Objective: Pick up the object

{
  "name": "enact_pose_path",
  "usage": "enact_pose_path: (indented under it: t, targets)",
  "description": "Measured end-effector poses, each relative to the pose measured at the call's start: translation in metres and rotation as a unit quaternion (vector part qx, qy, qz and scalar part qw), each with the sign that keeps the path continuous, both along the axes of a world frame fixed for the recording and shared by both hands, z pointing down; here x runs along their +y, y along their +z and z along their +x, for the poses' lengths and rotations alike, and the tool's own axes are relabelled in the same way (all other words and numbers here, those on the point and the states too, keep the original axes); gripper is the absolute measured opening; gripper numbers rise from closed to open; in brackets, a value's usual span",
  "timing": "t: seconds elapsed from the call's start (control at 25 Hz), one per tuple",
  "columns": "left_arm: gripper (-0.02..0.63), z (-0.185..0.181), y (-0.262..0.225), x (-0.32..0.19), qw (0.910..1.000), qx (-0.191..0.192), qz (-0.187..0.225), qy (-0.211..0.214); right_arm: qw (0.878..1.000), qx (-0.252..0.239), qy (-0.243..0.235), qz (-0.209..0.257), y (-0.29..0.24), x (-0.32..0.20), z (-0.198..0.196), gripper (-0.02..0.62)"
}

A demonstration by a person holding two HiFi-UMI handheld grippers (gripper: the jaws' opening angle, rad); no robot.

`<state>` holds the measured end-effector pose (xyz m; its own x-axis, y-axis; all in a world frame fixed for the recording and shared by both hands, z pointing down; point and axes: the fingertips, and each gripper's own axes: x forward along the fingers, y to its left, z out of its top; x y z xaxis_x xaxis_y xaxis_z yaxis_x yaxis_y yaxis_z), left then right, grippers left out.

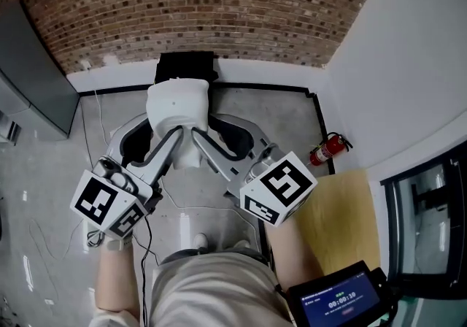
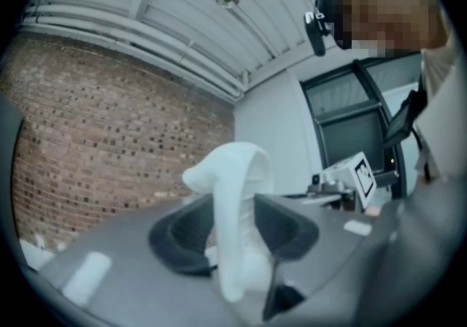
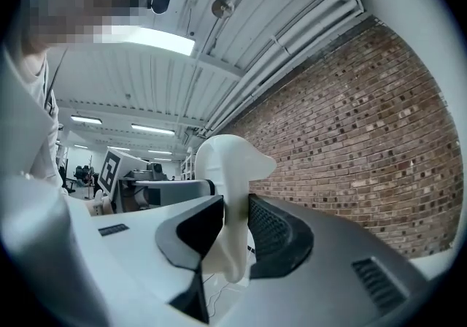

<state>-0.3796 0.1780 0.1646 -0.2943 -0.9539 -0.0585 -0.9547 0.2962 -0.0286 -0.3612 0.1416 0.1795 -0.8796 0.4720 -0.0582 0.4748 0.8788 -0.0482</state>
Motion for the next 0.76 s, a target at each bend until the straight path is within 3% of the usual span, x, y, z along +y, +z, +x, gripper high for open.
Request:
enact_pose_path:
  t: [0.36, 0.76]
  targets:
    - [0.16, 0.002, 0.011, -0.029, 0.9998, -0.005, -0.001, 0.02, 1.0, 0.001, 0.011, -0.001, 0.012, -0.028, 0.002, 0.092]
    - [0.16, 0.001, -0.003, -0.027, 0.9996, -0.012, -0.002, 0.024, 1.0, -0.007, 0.006, -0.006, -0.001, -0.027, -0.001, 0.092]
